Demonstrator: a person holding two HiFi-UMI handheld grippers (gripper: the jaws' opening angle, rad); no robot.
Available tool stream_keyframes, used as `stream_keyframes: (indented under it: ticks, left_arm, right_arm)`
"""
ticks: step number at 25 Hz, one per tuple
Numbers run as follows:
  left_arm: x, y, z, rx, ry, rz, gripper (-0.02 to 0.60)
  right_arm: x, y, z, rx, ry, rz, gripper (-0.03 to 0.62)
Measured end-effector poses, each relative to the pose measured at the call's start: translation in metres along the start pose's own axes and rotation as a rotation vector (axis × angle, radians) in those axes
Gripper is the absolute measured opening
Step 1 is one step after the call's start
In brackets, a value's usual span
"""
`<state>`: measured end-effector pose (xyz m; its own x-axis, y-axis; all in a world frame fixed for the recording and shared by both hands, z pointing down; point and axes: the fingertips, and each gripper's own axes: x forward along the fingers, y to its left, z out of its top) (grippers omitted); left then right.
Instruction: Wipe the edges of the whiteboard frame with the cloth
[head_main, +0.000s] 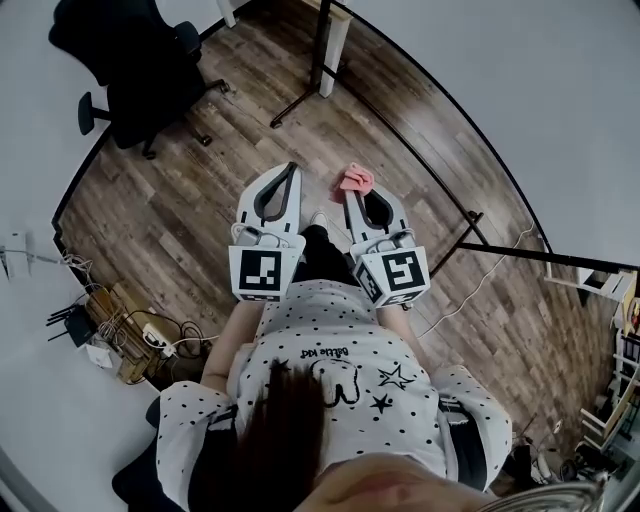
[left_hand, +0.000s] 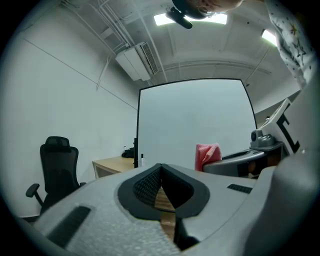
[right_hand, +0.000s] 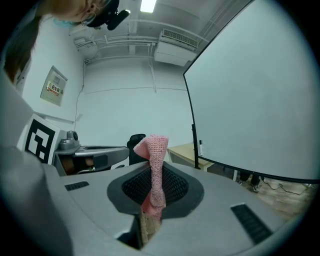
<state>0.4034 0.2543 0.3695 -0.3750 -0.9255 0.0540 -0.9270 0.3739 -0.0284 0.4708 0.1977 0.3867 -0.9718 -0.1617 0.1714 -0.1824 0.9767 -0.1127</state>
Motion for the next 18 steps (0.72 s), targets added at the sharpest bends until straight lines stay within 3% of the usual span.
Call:
stream_keyframes:
  ticks: [11,18]
  left_arm:
    - [0.087,0.043,0.009,-0.029,-0.032,0.066,0.015]
    - [0.111,0.056,0.005,-0.028,-0.013,0.073,0.015]
  right_arm:
    - [0.083,-0.054,0.029,-0.05,0.006,0.039,0.034]
    - [0.111,-0.067,0.032,-0.045,0.012,0.048,0.034]
